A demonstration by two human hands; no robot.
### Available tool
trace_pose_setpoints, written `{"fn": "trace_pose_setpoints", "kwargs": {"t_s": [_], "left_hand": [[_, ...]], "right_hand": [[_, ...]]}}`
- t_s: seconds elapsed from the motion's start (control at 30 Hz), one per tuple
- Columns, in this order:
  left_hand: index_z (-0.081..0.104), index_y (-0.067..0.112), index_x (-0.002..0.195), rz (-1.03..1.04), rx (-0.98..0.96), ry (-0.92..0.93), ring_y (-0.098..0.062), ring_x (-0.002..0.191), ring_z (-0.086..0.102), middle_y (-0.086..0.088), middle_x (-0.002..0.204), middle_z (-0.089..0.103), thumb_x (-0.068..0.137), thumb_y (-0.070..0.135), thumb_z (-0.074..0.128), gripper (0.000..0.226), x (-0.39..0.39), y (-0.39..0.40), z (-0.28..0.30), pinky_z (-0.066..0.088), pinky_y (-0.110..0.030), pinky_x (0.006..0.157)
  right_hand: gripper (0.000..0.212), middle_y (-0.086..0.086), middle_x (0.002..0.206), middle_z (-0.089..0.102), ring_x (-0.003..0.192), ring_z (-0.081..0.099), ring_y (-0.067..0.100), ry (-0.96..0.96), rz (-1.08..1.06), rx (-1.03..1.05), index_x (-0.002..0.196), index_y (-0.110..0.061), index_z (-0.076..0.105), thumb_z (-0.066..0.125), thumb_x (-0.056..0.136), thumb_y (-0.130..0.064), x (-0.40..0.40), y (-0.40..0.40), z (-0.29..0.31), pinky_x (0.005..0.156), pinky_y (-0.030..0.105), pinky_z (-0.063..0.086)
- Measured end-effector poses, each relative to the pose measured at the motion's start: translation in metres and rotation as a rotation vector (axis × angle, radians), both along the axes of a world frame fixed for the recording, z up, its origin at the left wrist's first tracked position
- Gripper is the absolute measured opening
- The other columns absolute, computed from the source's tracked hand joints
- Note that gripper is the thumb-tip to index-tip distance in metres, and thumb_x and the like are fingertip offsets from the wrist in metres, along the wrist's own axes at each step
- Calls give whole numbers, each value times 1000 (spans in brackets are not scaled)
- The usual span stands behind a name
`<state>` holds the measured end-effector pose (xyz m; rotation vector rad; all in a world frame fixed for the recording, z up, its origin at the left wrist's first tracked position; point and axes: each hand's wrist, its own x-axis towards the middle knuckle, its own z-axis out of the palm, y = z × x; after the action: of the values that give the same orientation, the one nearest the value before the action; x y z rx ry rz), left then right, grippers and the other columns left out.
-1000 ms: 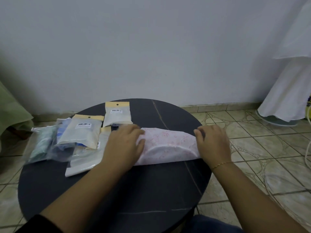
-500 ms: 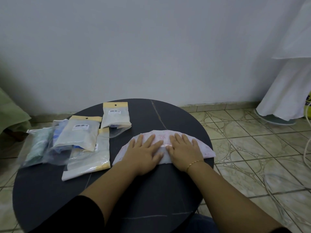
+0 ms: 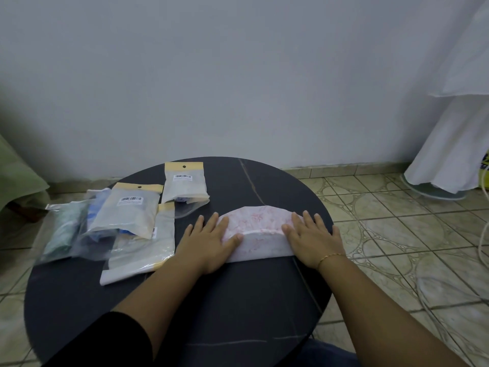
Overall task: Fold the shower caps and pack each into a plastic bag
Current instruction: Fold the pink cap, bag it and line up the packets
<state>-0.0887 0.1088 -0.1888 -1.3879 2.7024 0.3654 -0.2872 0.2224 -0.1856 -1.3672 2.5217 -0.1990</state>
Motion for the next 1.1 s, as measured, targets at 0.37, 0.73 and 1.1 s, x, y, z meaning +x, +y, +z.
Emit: {"fn": "trace_pose_setpoints", "kwargs": {"t_s": [0.37,0.73,1.1], "left_hand": [[14,29,150,-90,-398,176,-19,146,-6,2,159,5,96,47,4,58,-27,13,18,-2,-38,117],[6,34,150,-228,-137,59,-17,146,-4,3,160,-1,102,42,16,50,-39,2,-8,0,-35,117],[2,39,149,-175,-50,19,-19,146,-9,8,159,-7,92,66,17,65,-28,-6,-3,-3,-37,117]], "right_hand": [[51,-1,159,1,146,-7,18,140,131,-220,150,-26,12,18,101,-38,16,-19,18,116,48,-2],[51,-2,159,0,146,-2,19,108,269,2,150,-28,5,13,101,-38,20,-37,-3,115,51,2],[56,-6,159,-4,146,-7,17,27,143,4,149,-39,5,13,96,-56,-6,-12,-2,116,47,-5]]}}
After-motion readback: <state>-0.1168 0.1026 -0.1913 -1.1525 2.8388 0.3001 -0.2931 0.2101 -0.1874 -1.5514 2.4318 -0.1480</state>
